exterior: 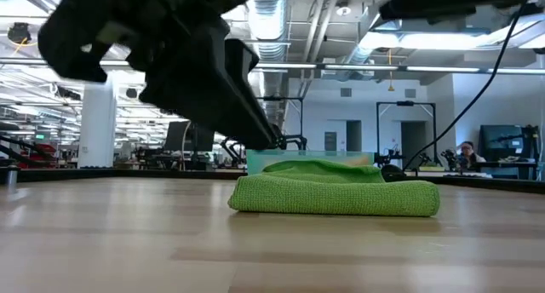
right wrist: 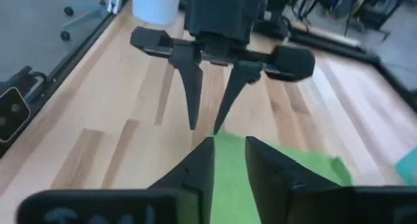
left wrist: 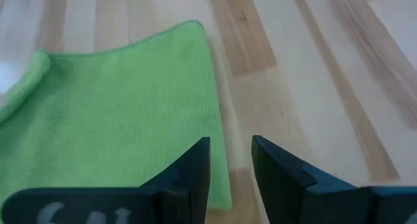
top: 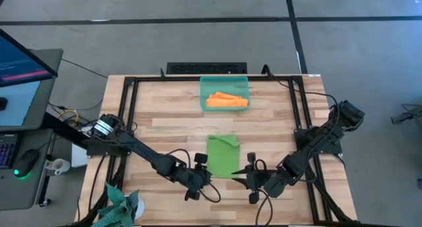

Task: Roll microfiber towels into tight, uniform cylinder then place into a basket
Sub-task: Roll the green microfiber towel

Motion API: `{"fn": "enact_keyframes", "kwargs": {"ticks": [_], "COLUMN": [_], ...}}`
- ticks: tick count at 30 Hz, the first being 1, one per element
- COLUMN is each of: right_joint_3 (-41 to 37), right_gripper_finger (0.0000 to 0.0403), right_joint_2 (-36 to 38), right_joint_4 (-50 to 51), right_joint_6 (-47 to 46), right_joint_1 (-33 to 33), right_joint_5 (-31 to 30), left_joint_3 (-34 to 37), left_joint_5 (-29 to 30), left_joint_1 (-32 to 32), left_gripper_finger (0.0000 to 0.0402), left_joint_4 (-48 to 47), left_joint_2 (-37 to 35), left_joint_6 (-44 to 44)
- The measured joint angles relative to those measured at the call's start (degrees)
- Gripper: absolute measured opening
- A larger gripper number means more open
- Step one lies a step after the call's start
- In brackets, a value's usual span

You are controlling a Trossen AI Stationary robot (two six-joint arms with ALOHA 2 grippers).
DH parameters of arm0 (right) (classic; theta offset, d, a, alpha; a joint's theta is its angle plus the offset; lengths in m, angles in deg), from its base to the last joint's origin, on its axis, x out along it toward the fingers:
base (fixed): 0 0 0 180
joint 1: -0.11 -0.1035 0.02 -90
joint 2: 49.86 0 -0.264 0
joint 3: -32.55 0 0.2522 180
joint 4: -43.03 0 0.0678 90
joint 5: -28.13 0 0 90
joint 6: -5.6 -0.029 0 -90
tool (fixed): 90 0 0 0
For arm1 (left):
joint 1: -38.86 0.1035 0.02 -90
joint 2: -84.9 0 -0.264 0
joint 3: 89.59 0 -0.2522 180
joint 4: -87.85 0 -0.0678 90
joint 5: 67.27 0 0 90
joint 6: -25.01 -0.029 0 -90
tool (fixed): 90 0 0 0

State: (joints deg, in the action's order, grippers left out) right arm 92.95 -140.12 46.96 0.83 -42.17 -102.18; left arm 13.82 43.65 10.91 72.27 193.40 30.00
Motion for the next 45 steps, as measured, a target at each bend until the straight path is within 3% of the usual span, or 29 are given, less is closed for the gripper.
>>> {"fn": "enact_keyframes", "kwargs": {"ticks": [5,11,15,22,36,45], "right_joint_3": [0.0,0.0,0.0,0.0,0.0,0.2], "right_gripper_finger": [0.0154,0.02,0.0218,0.022,0.0219,0.0216], "right_joint_2": [0.0,0.0,0.0,-0.8,-14.6,-17.5], "right_joint_4": [3.2,3.5,3.6,4.8,2.9,3.2], "right_joint_6": [-2.8,-2.9,-3.3,-6.3,-6.5,-11.9], "right_joint_1": [0.0,0.7,0.9,1.2,3.4,5.6], "right_joint_5": [1.2,8.6,8.8,9.2,10.5,11.8], "left_joint_3": [0.0,0.0,0.0,-0.1,-0.1,-0.1], "left_joint_5": [1.4,1.2,-0.9,0.2,-2.1,-2.3], "left_joint_1": [0.2,0.8,1.6,2.6,2.8,2.8], "left_gripper_finger": [0.0131,0.0171,0.0184,0.0185,0.0184,0.0184], "left_joint_4": [-0.5,-0.6,-1.0,-0.7,-1.4,-1.6], "left_joint_2": [1.4,1.4,2.3,5.6,5.7,5.8], "left_joint_6": [2.4,0.9,0.3,0.5,6.0,8.6]}}
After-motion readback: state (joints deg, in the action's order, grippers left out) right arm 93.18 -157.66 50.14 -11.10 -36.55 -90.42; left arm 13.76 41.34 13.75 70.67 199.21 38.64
